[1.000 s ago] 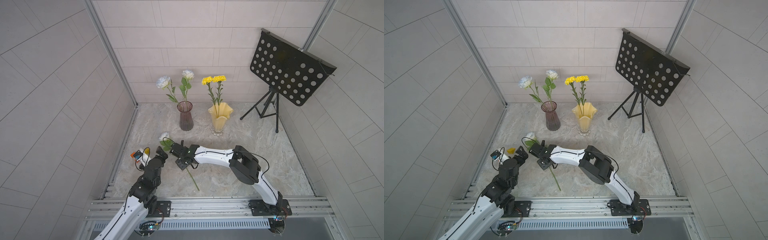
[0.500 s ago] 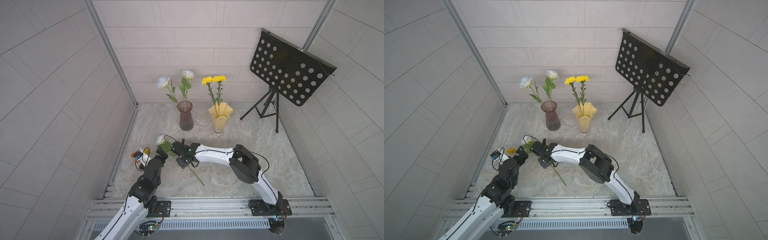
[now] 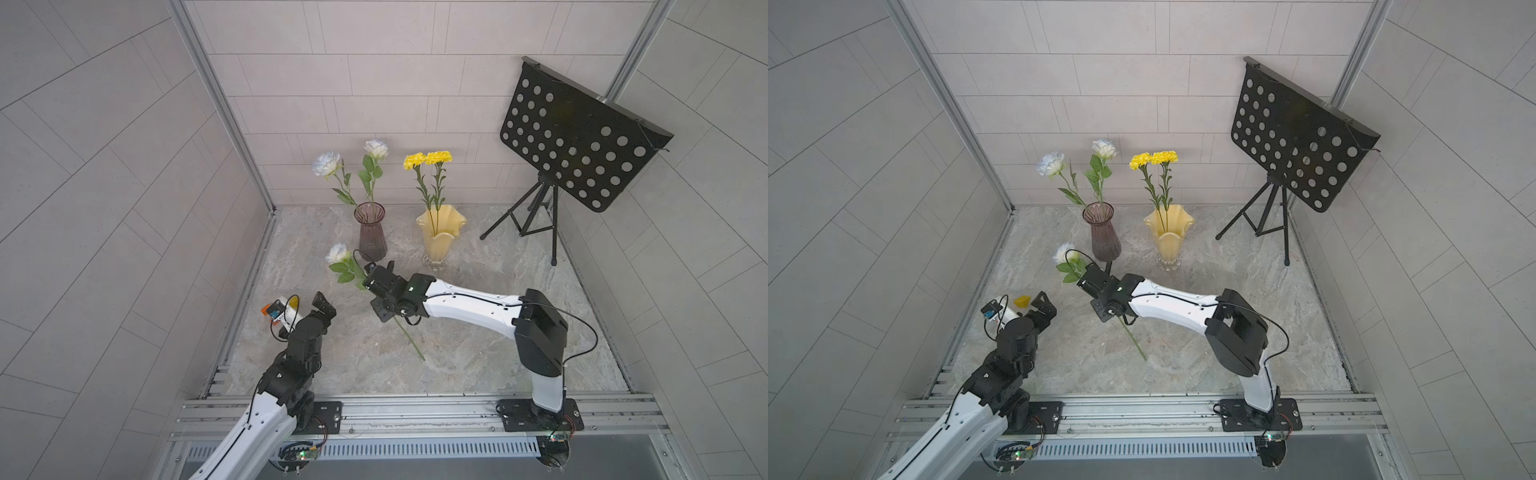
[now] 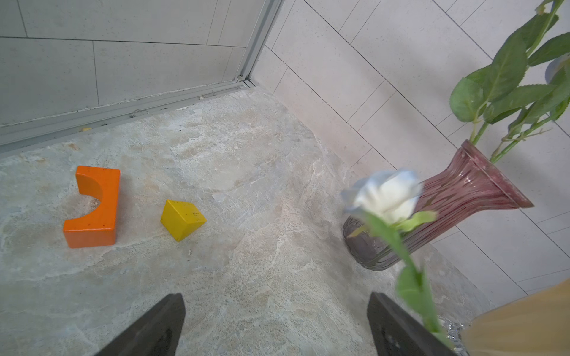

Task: Arrange the flowers in different vases according to their colors
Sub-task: Pick up the flower at the center of the board, then insert the flower into the vase.

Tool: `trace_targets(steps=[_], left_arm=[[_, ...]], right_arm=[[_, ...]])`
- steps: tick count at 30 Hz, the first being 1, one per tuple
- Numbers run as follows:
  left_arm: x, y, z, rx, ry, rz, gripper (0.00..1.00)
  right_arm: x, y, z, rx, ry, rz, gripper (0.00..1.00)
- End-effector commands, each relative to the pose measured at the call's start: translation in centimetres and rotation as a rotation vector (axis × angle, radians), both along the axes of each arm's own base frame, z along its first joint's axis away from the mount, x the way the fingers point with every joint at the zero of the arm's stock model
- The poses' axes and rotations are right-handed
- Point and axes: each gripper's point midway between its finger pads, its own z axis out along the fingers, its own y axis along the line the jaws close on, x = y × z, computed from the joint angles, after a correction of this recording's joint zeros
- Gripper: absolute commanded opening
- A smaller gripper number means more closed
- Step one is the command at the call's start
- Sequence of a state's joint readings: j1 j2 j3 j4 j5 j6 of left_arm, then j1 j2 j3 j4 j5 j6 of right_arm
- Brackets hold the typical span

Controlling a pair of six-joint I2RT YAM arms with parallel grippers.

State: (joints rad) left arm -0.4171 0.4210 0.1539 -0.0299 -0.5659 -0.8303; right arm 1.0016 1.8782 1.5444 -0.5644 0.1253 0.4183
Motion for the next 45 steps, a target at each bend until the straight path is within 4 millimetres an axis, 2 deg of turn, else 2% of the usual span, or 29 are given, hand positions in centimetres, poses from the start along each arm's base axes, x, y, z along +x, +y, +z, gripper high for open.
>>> trace_targets(steps=[1, 7, 11, 15, 19, 22, 23, 26, 29, 36, 38, 41, 45], left_arm=[[0.1, -0.2, -0.1, 0.010, -0.011, -0.019, 1.00], [0.6, -1.8, 0.2, 0.004, -0.042, -0.114, 1.00], [1.1, -3.3, 0.4, -0.005, -0.060, -0.199, 1.00], [2.0, -6.1, 0.5, 0.028, -0.042, -0.350, 1.00], [3.1, -9.4, 0.2, 0.062, 0.037, -0.503, 1.00], [3.8, -12.7, -1.4, 0.112, 0.143, -0.646, 1.00], [4.1, -14.0, -1.1, 0.135, 0.155, -0.690, 1.00], [4.0, -15.5, -1.8, 0.242, 0.211, -0.717, 1.00], [3.9, -15.8, -1.4, 0.304, 0.196, -0.704, 1.00], [3.9, -13.4, -0.9, 0.346, 0.113, -0.581, 1.00], [4.1, -13.2, -0.1, 0.375, 0.087, -0.574, 1.00], [4.0, -12.9, -0.6, 0.388, 0.108, -0.563, 1.00], [4.1, -13.6, -1.0, 0.386, 0.133, -0.600, 1.00]], right_arm=[[0.9, -1.4, 3.9, 0.053, -0.099, -0.034, 0.00], [1.6, -3.8, 9.5, 0.194, -0.236, -0.061, 0.00], [2.2, -5.5, 14.2, 0.309, -0.346, -0.089, 0.00], [3.2, -7.0, 18.6, 0.409, -0.465, -0.125, 0.00], [4.5, -8.0, 22.2, 0.506, -0.559, -0.164, 0.00], [5.6, -8.0, 24.5, 0.581, -0.627, -0.183, 0.00], [6.1, -8.0, 25.3, 0.602, -0.649, -0.190, 0.00], [7.6, -7.8, 27.6, 0.633, -0.727, -0.217, 0.00], [9.5, -7.6, 29.6, 0.656, -0.803, -0.250, 0.00], [14.0, -5.6, 32.7, 0.660, -0.936, -0.258, 0.00], [15.4, -4.8, 33.0, 0.655, -0.957, -0.260, 0.00], [17.6, -3.7, 33.2, 0.655, -0.982, -0.263, 0.00], [20.4, -2.3, 33.1, 0.661, -1.003, -0.266, 0.00]])
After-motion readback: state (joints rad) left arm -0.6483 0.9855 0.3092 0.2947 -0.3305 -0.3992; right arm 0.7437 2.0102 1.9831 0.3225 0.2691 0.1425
